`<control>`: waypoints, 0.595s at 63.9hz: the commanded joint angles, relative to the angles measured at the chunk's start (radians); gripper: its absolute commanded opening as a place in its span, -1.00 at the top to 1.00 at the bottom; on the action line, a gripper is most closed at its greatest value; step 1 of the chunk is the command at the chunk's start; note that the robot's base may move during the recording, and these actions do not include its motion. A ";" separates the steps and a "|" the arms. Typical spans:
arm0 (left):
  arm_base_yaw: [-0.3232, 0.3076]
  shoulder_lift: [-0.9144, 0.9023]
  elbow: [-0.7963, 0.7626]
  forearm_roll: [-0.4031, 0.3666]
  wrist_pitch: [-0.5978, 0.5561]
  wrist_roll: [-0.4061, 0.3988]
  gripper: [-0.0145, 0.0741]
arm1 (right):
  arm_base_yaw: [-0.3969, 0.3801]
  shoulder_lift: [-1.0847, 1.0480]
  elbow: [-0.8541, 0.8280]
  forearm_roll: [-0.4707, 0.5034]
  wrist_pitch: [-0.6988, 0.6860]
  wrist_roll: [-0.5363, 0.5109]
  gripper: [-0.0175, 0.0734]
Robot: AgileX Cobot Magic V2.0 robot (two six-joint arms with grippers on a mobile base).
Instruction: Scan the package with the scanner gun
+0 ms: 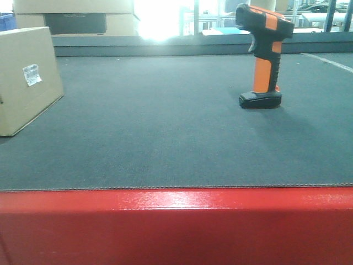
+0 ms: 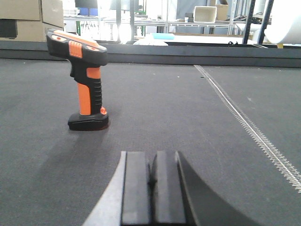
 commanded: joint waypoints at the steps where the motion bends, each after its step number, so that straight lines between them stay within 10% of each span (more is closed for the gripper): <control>1: -0.006 -0.003 -0.005 0.001 -0.019 -0.006 0.92 | 0.000 -0.003 0.000 -0.007 -0.021 -0.001 0.95; 38: -0.006 -0.003 -0.005 0.001 -0.019 -0.006 0.92 | 0.000 -0.003 0.000 -0.007 -0.023 -0.001 0.95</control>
